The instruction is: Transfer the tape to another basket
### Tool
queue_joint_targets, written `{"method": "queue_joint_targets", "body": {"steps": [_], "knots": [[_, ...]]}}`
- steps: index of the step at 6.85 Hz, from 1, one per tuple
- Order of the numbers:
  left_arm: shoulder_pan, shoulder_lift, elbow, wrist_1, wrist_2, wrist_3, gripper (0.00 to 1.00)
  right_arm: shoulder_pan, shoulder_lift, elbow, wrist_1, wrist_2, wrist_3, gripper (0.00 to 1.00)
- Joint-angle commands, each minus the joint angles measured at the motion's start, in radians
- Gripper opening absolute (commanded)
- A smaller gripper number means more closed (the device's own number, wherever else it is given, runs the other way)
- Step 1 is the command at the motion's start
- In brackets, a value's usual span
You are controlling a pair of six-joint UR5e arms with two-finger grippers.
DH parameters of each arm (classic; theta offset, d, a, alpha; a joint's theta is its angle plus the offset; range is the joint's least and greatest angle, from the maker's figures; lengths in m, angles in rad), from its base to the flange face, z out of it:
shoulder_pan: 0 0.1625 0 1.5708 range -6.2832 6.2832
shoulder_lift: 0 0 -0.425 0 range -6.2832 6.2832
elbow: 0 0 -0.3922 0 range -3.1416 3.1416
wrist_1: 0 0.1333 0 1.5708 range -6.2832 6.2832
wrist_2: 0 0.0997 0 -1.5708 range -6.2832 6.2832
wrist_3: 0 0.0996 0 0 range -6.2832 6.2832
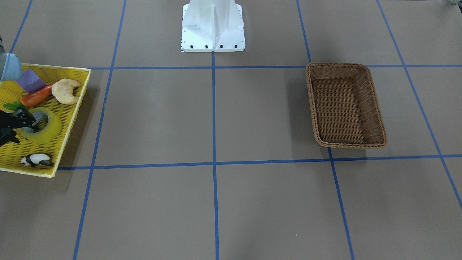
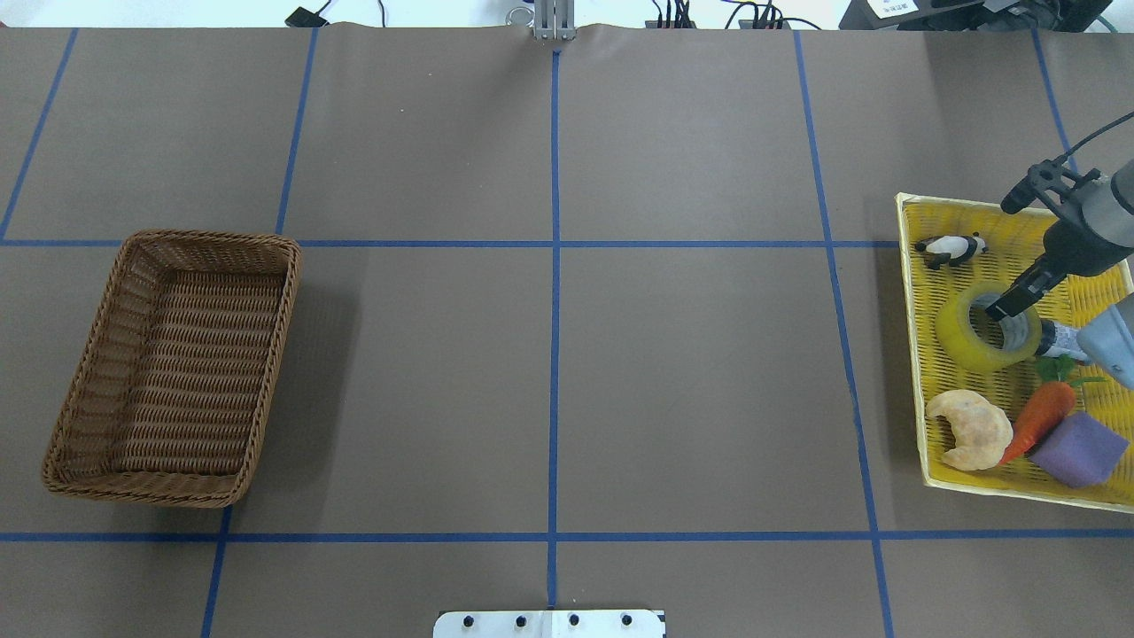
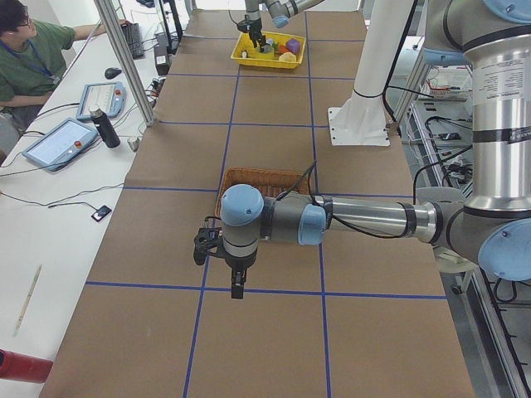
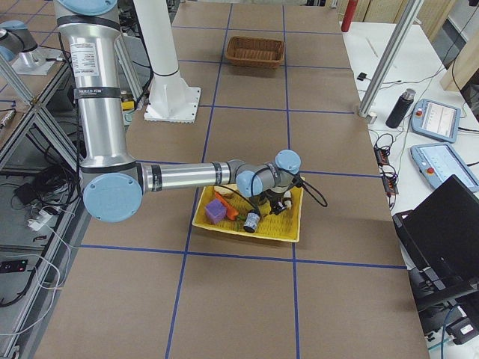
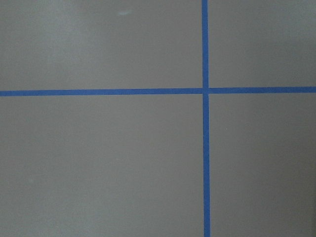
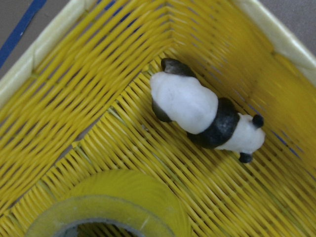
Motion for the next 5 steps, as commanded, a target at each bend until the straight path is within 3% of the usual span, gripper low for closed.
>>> {"method": "queue_joint_targets", "body": {"steps": [1, 5], "knots": [[0.0, -0.001, -0.004, 0.0, 0.0, -0.003, 0.98, 0.003, -0.004, 0.003, 0.002, 0.0, -0.008, 0.0], [0.0, -0.01, -0.004, 0.0, 0.0, -0.006, 0.98, 0.067, 0.001, 0.064, 0.001, 0.136, -0.002, 0.0]]}}
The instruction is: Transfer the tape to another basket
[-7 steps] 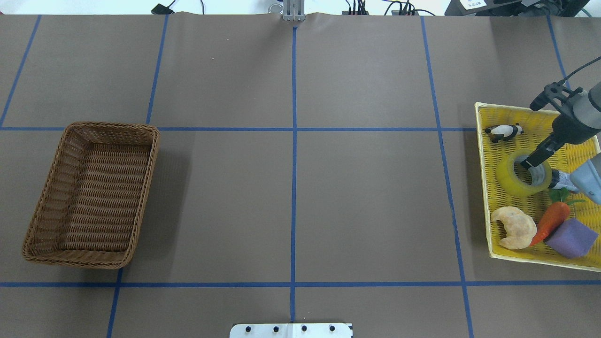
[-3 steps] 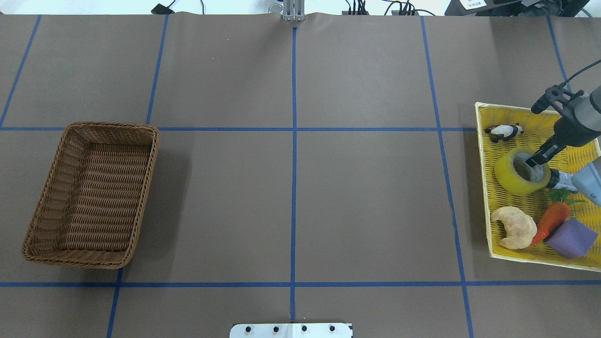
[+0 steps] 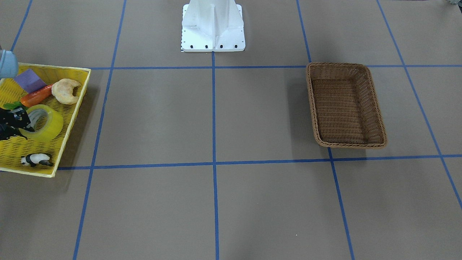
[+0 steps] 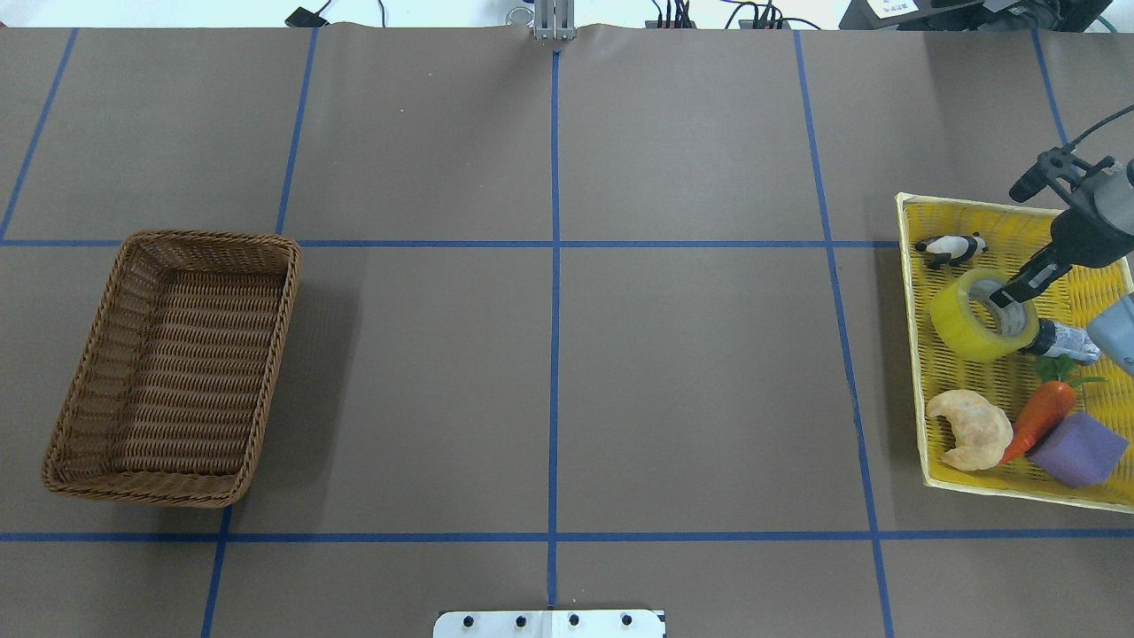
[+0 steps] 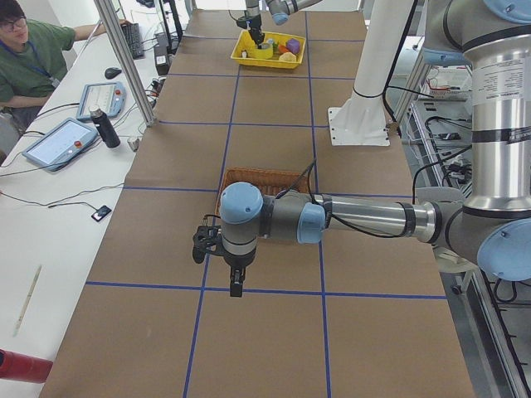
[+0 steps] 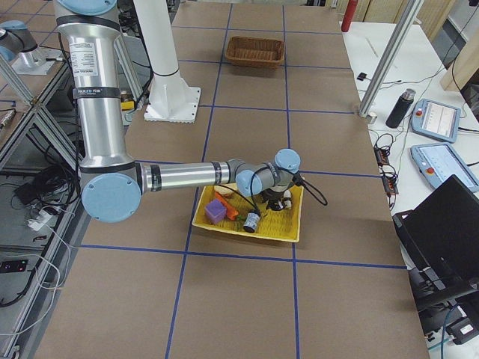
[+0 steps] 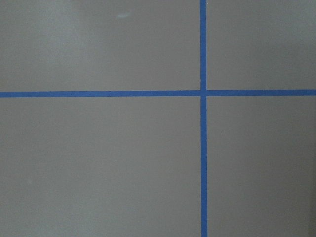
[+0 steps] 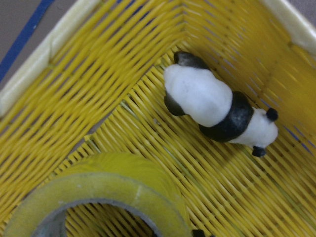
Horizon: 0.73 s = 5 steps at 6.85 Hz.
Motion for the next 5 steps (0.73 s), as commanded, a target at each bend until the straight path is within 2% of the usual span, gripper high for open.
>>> {"method": "queue_joint_targets", "body": {"steps": [1, 3, 4, 5], "knots": [[0.0, -0.021, -0.004, -0.002, -0.001, 0.001, 0.98, 0.037, 0.011, 0.061, -0.001, 0.068, 0.022, 0.0], [0.003, -0.087, 0.003, -0.017, -0.001, -0.001, 0.98, 0.038, 0.073, 0.084, 0.012, 0.088, 0.21, 0.0], [0.003, -0.108, 0.026, -0.078, -0.025, -0.001, 0.98, 0.037, 0.142, 0.093, 0.013, 0.088, 0.336, 0.0], [0.005, -0.113, 0.077, -0.227, -0.085, -0.109, 0.98, 0.034, 0.187, 0.115, 0.013, 0.087, 0.424, 0.0]]}}
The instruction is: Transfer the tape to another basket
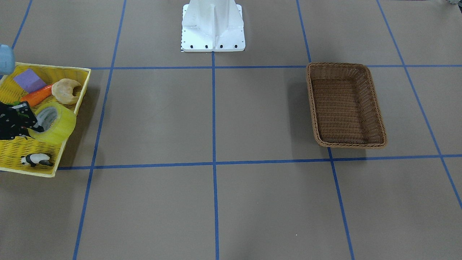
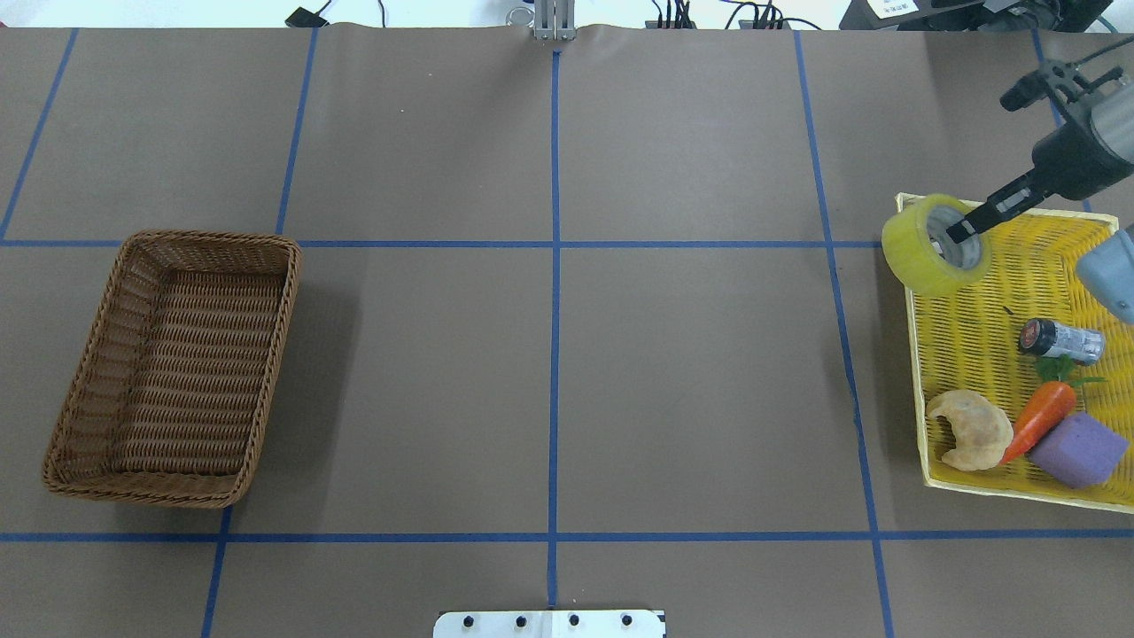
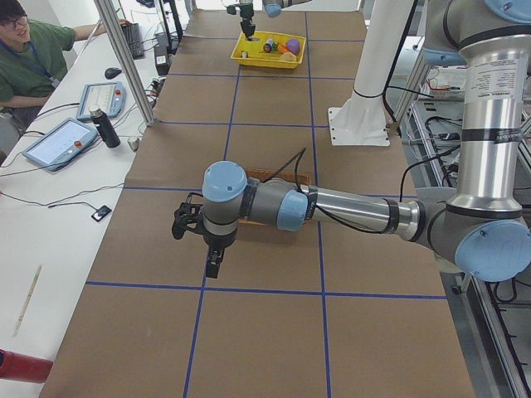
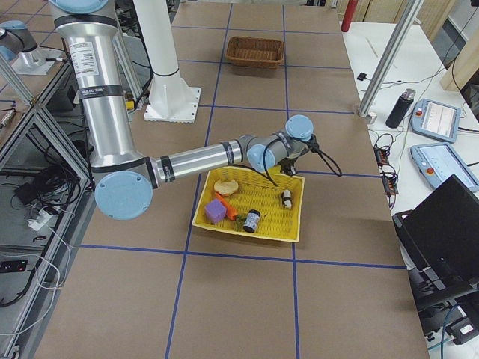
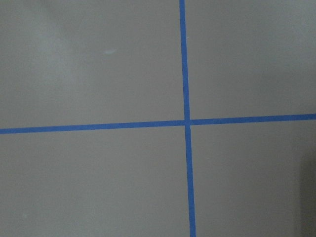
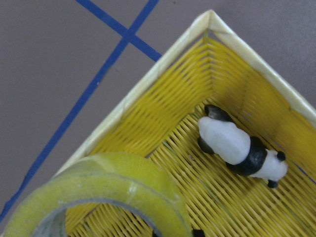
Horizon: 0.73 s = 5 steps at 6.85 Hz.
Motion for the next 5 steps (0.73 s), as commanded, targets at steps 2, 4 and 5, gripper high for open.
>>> {"method": "queue_joint_targets", "body": {"steps": [2, 4, 5], "knots": [[0.098, -0.016, 0.132, -0.515, -0.048, -0.377, 0.98, -0.01, 0.104, 0.077, 0.068, -0.042, 0.328, 0.0], [0.147, -0.048, 0.171, -0.656, -0.046, -0.544, 0.98, -0.118, 0.094, 0.046, 0.388, -0.205, 0.692, 0.0], [0.156, -0.071, 0.171, -0.685, -0.046, -0.62, 0.98, -0.169, 0.094, 0.026, 0.537, -0.268, 0.855, 0.0]]}}
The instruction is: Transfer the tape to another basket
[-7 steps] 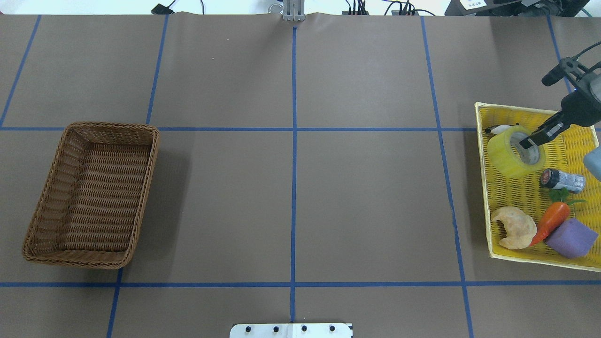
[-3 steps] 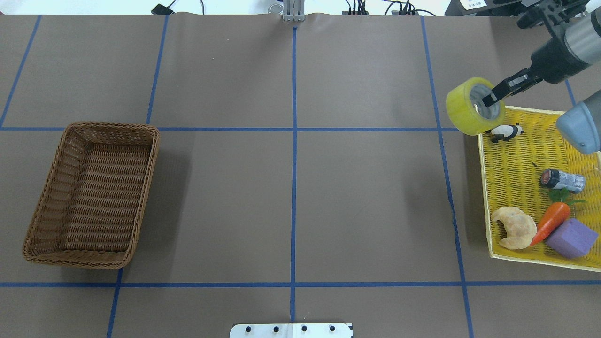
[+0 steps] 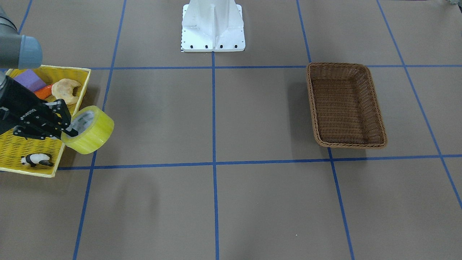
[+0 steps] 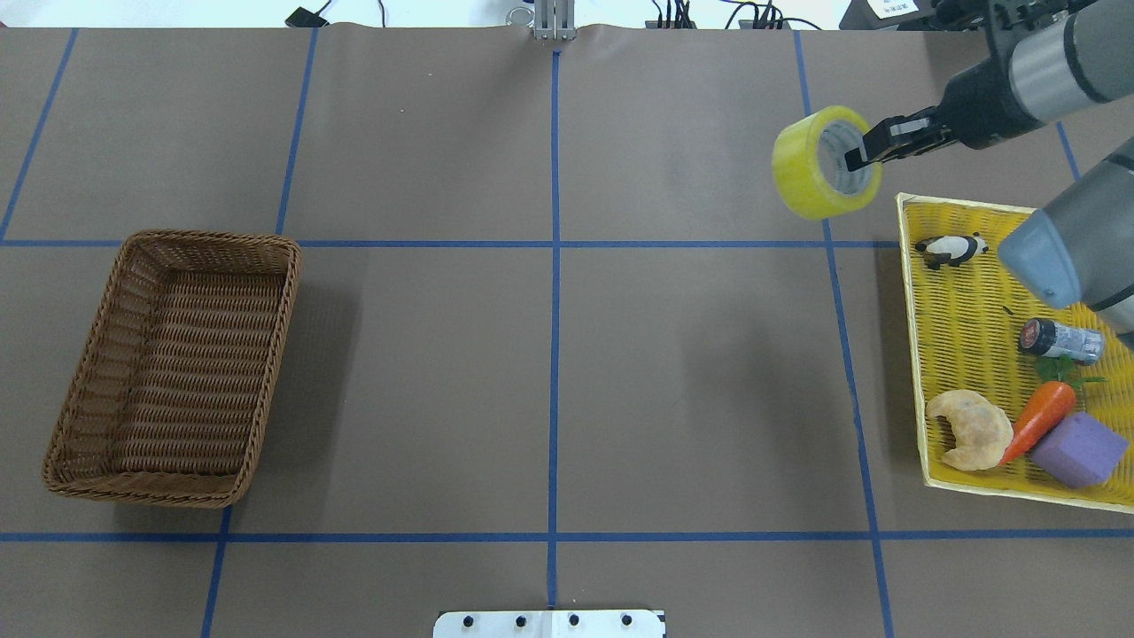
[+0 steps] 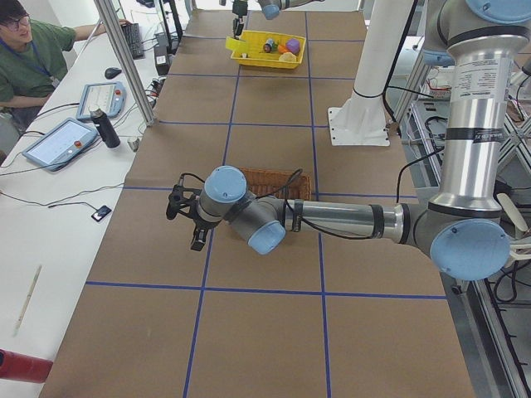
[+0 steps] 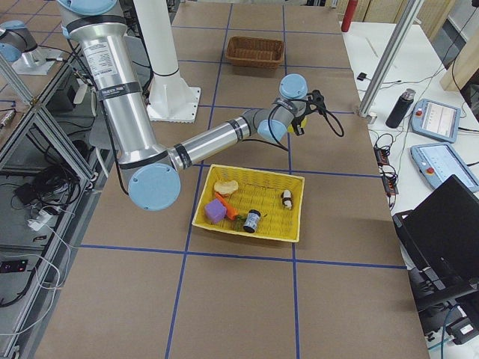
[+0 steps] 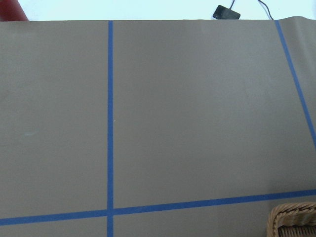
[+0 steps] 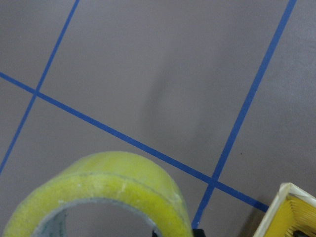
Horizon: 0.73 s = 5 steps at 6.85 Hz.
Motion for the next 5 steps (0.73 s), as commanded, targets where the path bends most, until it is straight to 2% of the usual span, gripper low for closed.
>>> {"method": "queue_joint_targets", "body": {"steps": [1, 2, 3, 4, 5], "knots": [[0.04, -0.041, 0.005, -0.109, -0.004, -0.197, 0.98, -0.124, -0.002, -0.044, 0.316, -0.154, 0.35, 0.0], [0.082, -0.06, 0.007, -0.196, -0.006, -0.345, 0.98, -0.187, -0.003, -0.054, 0.428, -0.236, 0.484, 0.0], [0.142, -0.072, 0.007, -0.34, 0.0, -0.575, 0.98, -0.246, -0.002, -0.057, 0.522, -0.326, 0.591, 0.0], [0.194, -0.109, 0.007, -0.463, 0.0, -0.85, 0.98, -0.293, 0.009, -0.055, 0.584, -0.357, 0.693, 0.0], [0.246, -0.164, 0.005, -0.534, 0.0, -1.107, 0.98, -0.326, 0.01, -0.055, 0.653, -0.359, 0.762, 0.0]]}}
